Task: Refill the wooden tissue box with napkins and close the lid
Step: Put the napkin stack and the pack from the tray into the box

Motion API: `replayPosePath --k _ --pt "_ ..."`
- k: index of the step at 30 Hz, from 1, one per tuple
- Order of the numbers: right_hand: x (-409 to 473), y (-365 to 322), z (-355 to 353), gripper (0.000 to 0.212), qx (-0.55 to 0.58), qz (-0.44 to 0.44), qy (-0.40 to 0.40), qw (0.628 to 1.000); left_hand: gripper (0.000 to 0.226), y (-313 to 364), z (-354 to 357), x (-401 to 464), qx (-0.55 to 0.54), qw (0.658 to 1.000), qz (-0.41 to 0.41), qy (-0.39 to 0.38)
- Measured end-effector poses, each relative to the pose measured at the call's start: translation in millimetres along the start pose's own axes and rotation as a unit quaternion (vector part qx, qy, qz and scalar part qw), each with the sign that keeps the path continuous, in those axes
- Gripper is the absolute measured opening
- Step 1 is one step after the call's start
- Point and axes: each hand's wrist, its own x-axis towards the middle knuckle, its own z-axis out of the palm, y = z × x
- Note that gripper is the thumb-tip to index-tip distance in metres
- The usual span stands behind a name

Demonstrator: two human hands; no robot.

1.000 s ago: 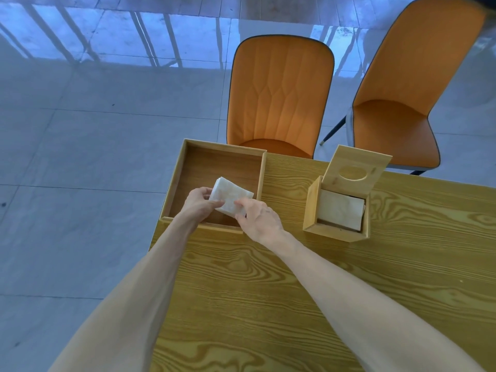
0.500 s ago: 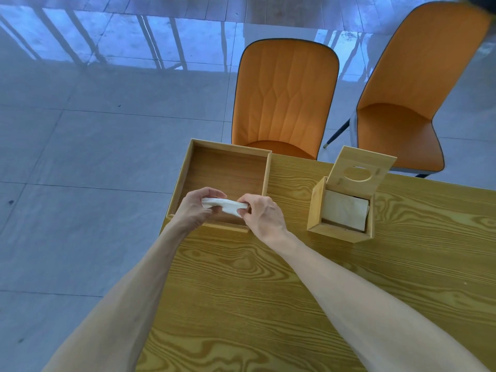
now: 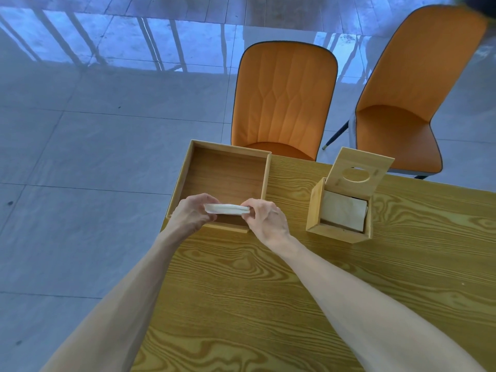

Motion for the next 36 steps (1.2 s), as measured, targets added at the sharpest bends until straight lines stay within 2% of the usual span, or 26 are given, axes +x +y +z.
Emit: replayPosePath --k 6,14,22,25,27,30,36 --pt "-2.9 5.2 -17.5 0.022 0.043 0.007 0.037 0.998 0.015 10.1 -4.7 0.5 -0.052 0.998 0.014 0.01" --pt "-24.0 30.1 -76.5 0.018 0.185 0.033 0.116 0.975 0.029 77.4 11.8 -7.5 -0.172 0.979 0.104 0.019" --pt "-59.3 97.7 -126.8 0.024 0.298 0.129 0.195 0.925 0.033 144.1 77.3 -9.3 -0.194 0.971 0.108 -0.089" --pt "-68.2 123.1 -133.8 0.021 0.301 0.184 0.218 0.91 0.031 163.8 108.2 -8.0 -0.174 0.977 0.103 -0.062" --pt "-70.3 136.7 -136.7 0.027 0.283 0.222 0.228 0.905 0.029 173.9 126.4 -7.5 -0.163 0.982 0.096 -0.026" --pt "-69.5 150.6 -139.7 0.034 0.223 0.264 0.224 0.911 0.025 182.3 147.4 -5.7 -0.119 0.99 0.067 0.012" --pt "-64.0 158.3 -137.4 0.032 0.176 0.297 0.21 0.915 0.023 183.2 167.7 -3.1 -0.022 0.999 0.031 0.039"
